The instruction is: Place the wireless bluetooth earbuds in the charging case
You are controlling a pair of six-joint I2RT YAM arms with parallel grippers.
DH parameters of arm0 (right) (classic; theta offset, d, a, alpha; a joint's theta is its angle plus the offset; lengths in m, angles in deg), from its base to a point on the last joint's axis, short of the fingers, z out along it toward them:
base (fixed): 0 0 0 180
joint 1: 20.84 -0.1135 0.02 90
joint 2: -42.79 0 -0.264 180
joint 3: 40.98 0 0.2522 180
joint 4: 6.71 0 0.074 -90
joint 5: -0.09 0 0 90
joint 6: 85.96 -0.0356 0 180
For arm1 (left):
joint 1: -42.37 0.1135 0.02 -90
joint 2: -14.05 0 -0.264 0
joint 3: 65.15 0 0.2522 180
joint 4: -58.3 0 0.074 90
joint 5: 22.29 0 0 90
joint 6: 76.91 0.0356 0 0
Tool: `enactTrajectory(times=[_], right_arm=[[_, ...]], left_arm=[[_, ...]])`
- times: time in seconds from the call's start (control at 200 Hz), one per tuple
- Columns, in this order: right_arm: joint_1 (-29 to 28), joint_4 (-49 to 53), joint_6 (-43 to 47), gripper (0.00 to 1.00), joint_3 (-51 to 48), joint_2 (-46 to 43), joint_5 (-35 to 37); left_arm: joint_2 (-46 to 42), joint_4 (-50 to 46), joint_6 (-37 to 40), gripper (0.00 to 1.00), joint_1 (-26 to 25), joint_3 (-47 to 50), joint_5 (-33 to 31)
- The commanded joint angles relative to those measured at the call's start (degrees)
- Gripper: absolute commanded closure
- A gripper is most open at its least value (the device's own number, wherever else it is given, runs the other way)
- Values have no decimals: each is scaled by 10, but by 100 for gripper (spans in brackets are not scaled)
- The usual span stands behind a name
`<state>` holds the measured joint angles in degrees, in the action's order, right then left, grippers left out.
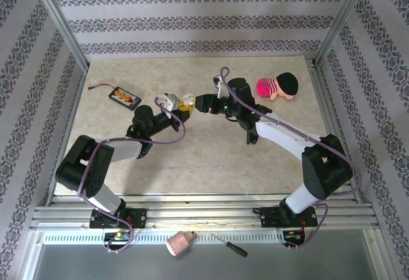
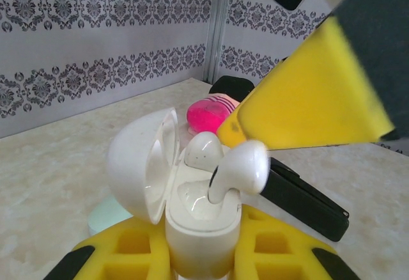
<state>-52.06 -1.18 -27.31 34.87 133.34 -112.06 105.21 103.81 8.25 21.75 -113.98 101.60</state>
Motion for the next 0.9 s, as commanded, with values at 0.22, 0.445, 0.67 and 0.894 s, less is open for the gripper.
enactTrajectory(times=[0.22,0.445,0.67,0.894], right_arm=[[-6,3,10,37,15,7,-24],[-16,5,12,37,22,12,-25],[-23,6,14,37,33,22,-28],[-25,7,13,37,36,26,-28]], left_arm=[[3,29,-12,100,-1,-7,10],[10,29,-16,100,-1,-12,17],[9,27,-18,100,-2,-12,20],[7,27,-21,100,-1,-13,24]])
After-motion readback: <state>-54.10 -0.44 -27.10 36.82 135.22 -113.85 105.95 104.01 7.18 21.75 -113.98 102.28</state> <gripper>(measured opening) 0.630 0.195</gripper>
